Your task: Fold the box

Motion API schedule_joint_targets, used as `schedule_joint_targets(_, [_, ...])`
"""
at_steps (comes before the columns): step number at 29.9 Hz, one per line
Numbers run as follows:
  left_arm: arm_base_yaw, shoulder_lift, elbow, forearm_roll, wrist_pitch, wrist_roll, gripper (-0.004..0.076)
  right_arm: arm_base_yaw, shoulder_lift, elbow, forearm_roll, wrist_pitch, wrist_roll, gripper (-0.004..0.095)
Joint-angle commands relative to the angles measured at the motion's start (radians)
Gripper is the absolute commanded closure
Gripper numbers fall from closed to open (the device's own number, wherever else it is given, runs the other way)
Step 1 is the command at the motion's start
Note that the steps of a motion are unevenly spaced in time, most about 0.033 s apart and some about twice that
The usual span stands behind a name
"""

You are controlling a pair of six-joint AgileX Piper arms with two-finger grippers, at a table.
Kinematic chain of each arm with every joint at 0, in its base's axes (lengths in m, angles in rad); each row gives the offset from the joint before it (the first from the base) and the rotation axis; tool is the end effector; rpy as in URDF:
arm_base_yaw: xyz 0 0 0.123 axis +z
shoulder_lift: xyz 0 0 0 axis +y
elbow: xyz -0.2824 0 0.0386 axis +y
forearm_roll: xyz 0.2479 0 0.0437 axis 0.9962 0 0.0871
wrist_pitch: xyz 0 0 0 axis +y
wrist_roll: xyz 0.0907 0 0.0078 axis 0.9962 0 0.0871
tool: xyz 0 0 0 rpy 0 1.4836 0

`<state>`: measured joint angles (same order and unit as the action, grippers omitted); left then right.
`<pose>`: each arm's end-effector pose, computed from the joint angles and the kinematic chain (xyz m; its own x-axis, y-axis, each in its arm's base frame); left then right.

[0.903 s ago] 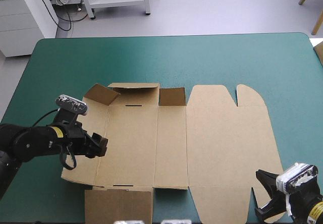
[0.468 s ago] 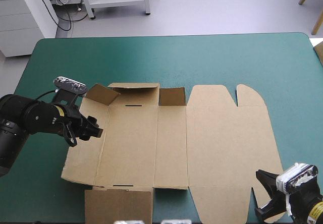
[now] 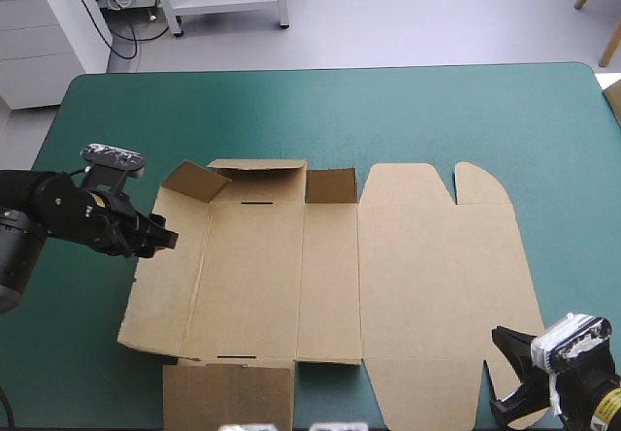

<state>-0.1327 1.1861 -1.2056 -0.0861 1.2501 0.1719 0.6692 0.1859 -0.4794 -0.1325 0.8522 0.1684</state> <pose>0.2115 -0.0357 0.3652 -0.8683 0.2609 -0.4219 0.2938 0.9558 -0.0135 0.0331 0.0147 0.2858 -0.3963 -0.2109 -0.8936 -0.5173 0.8554 0.0275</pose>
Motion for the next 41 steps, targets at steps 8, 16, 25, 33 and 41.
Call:
schedule_joint_targets(8, [0.352, 0.075, -0.018, -0.243, 0.028, 0.236, 0.023, -0.005, 0.012, -0.023, -0.011, -0.069, -0.001, 0.0928])
schedule_joint_targets(16, [0.473, 0.134, -0.008, -0.279, 0.028, 0.241, 0.023, -0.005, 0.012, -0.023, -0.011, -0.069, -0.001, 0.0928])
schedule_joint_targets(25, [0.478, 0.14, 0.169, -0.324, 0.028, 0.309, 0.023, -0.005, 0.012, -0.023, -0.011, -0.069, -0.001, 0.0928])
schedule_joint_targets(33, [0.478, 0.14, 0.276, -0.388, 0.032, 0.322, 0.023, -0.005, 0.012, -0.022, -0.011, -0.073, -0.001, 0.0928])
schedule_joint_targets(41, [0.478, 0.14, 0.324, -0.484, 0.032, 0.351, 0.0256, -0.005, 0.012, -0.02, -0.011, -0.08, -0.001, 0.0928])
